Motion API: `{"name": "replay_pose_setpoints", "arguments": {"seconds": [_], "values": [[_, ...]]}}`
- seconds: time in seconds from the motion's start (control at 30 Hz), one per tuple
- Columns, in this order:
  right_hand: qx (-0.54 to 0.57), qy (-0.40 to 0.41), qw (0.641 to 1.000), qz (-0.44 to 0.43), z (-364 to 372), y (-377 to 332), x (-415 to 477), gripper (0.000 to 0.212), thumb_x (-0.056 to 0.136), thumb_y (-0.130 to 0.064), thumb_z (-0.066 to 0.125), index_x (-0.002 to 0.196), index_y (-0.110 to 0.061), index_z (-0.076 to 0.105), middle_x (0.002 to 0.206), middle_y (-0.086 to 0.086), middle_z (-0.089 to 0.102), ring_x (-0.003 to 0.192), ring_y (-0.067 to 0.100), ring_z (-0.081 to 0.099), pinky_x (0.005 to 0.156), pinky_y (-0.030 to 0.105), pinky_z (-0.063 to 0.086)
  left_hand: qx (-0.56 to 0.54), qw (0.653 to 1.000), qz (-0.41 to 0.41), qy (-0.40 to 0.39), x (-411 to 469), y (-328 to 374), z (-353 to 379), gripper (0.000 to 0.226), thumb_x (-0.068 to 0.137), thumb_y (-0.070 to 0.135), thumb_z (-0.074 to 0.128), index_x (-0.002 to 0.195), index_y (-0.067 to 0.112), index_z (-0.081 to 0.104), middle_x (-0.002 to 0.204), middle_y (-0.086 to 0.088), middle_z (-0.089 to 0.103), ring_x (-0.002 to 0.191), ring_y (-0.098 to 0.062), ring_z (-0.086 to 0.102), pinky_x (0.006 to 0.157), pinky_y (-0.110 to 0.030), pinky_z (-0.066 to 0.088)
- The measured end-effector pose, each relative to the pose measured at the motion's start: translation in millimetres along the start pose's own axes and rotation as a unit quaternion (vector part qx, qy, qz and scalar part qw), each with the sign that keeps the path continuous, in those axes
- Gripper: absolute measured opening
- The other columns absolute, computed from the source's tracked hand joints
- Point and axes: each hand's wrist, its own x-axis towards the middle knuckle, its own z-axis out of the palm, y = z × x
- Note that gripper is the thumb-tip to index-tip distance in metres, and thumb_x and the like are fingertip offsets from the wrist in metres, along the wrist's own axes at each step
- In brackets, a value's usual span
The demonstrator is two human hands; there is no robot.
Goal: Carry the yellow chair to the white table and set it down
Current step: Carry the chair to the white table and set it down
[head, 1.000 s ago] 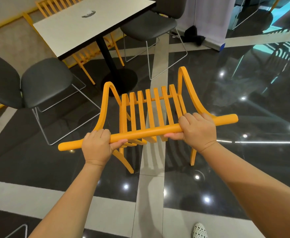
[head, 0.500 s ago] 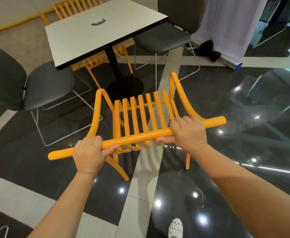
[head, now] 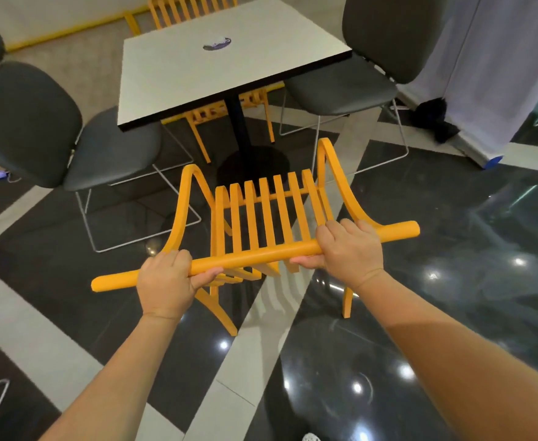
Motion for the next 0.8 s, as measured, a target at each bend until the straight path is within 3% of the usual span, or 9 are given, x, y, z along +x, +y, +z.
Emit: {"name": "replay_pose_setpoints", "arguments": {"seconds": [0.33,0.8], "values": [[0.018,0.013,0.999,-0.029,46.7,52.7,33.5,0.069,0.08,-0.08,0.043,0.062,-0.014,0.053,0.055,0.003,0.054,0.049,0.02,0.053,0.051,0.03,0.045,0.028,0.999,-0.033,-0.004,45.7,19.3,28.2,0.079,0.091,0.074,0.022,0.055,0.009,0.049,0.05,-0.007,0.05,0.044,-0.026,0.048,0.05,-0.029,0.031],[0.036,0.003,0.998,-0.047,100.8,101.6,78.8,0.07,0.084,-0.078,0.035,0.059,-0.015,0.051,0.053,0.002,0.052,0.048,0.019,0.052,0.051,0.028,0.039,0.036,0.995,-0.084,-0.036,103.4,27.5,64.2,0.082,0.088,0.078,0.019,0.055,0.011,0.052,0.05,-0.004,0.051,0.045,-0.023,0.049,0.052,-0.027,0.031]]}}
